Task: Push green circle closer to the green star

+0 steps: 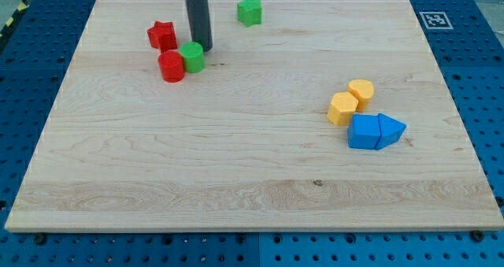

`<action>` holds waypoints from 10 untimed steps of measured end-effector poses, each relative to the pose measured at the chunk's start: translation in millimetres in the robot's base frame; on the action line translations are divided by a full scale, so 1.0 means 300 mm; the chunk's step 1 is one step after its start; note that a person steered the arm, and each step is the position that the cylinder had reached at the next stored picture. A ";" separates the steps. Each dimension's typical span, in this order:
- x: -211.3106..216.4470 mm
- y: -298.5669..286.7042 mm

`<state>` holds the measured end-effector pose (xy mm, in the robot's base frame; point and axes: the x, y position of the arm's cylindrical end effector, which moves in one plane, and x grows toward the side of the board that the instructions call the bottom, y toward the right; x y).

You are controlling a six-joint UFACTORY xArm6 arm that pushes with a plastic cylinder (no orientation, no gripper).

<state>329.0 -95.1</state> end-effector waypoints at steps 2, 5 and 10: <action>0.045 0.193; 0.357 0.098; 0.284 -0.164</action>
<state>414.3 -144.4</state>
